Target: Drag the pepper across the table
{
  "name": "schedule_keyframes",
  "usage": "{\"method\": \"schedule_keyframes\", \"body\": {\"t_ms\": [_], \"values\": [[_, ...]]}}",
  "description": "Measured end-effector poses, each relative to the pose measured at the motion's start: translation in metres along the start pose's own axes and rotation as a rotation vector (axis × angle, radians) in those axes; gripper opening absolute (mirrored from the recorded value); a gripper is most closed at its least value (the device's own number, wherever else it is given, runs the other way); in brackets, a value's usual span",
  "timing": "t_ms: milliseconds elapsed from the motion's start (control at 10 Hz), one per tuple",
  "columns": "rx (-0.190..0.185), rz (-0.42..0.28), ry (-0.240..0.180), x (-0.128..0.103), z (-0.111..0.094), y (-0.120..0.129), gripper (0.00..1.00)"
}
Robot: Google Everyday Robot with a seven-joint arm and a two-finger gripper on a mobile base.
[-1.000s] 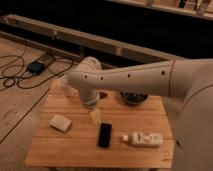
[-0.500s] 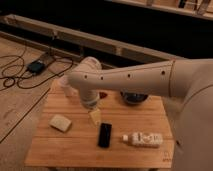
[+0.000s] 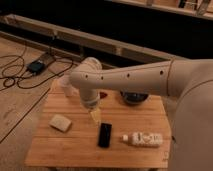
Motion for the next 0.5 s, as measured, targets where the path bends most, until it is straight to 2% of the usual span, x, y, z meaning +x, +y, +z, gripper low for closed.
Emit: {"method": "schedule_keyframes", "body": {"t_ms": [300,500], "values": [[0.018,0.041,-0.007,0.042,0.049,-0.038,0.80],[0.029,0.075,-0.004,0.081,0.082,-0.066,0.80]]}}
